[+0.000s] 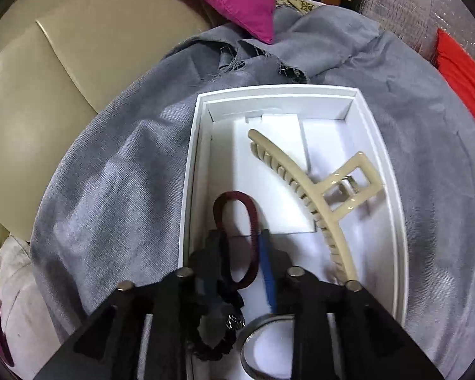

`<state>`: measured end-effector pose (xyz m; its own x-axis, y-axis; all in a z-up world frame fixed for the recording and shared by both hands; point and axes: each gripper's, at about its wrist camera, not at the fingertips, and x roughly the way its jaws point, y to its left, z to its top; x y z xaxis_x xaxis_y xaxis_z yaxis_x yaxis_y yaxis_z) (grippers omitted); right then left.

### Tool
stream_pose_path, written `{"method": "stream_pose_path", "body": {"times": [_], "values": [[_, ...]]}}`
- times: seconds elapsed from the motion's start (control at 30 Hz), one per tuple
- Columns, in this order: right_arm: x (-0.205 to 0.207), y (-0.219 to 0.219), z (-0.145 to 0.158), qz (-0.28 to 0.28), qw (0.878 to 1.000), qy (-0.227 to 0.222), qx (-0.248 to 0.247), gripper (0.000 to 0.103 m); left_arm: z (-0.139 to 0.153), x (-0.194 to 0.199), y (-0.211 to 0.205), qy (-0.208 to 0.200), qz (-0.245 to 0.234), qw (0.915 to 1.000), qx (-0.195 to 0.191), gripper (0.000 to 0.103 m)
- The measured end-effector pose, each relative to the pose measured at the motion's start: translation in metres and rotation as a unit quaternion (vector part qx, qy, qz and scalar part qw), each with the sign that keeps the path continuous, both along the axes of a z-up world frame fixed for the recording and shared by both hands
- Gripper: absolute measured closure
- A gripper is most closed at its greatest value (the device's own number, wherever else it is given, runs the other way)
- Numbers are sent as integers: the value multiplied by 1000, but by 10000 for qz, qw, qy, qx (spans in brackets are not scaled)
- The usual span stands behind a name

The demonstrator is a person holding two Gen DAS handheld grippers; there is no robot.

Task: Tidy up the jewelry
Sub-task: 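Release the red hair tie into the tray with the left tool while the right tool releases the brooch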

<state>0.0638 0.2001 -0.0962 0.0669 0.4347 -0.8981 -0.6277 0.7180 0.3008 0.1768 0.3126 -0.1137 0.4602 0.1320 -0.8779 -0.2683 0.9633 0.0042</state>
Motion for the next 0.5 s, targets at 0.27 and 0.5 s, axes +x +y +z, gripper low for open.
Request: {"method": "stream_pose_path", "body": {"times": [0.27,0.5], "values": [[1,-37,37,-334,9977,-260,527,47,30,-35,-8,-253,-49,9980,580,41],[-1,-91,79,-775,9905,-715,889,47,58,-69,-12,-489,228,9934,1013,41]]}}
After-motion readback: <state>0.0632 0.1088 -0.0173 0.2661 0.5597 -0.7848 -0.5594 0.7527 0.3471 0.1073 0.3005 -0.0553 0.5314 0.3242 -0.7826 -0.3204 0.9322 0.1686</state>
